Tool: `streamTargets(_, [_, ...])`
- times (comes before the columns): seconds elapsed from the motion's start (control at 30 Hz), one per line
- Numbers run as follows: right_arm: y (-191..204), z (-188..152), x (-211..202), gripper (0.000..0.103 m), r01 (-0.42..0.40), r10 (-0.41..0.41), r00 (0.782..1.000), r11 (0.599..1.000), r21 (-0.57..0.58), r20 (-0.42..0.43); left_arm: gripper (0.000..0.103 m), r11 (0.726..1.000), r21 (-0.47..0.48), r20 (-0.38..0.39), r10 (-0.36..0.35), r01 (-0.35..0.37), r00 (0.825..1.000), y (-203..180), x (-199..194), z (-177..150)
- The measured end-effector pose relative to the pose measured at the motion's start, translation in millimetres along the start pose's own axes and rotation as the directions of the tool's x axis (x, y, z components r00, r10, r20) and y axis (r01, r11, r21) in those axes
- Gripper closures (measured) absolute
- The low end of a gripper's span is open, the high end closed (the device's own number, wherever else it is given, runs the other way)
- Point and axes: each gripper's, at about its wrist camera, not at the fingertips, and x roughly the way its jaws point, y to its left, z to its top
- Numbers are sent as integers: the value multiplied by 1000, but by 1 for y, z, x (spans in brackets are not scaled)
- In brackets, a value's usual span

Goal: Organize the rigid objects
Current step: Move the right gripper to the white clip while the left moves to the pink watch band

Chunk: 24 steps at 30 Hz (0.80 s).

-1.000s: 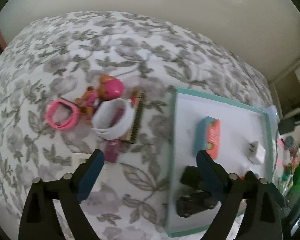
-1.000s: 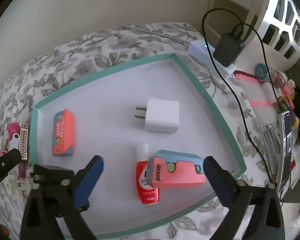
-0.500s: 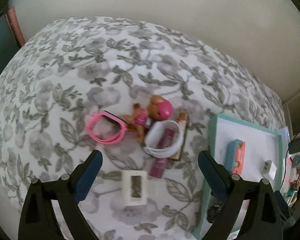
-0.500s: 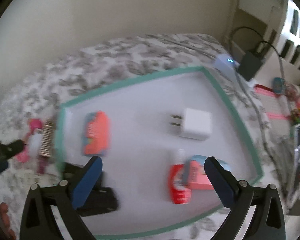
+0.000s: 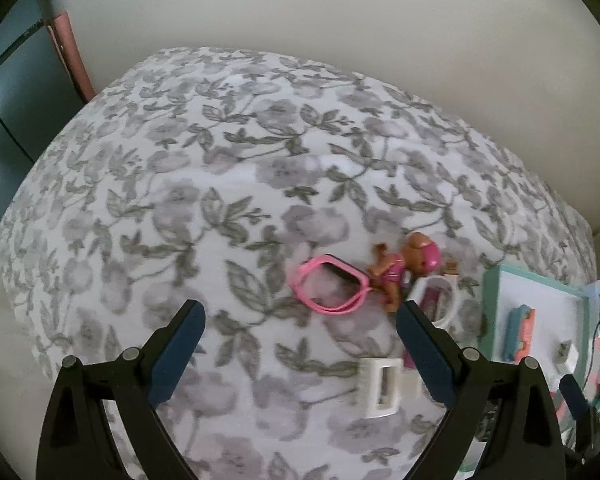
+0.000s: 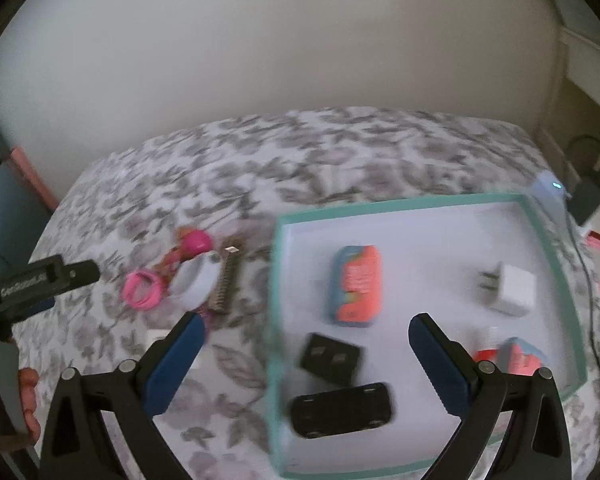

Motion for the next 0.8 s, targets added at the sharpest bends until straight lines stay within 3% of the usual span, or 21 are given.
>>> streamTargets(0.23, [42, -3, 15, 0, -39, 36, 999, 996, -82, -30, 7, 1000, -17, -38, -3, 3, 999, 15, 11, -1])
streamTargets(0.8, [88, -20, 66, 0, -58, 33, 987, 986, -158, -155, 7, 1000, 5, -114, 12, -12, 993, 29, 40, 1])
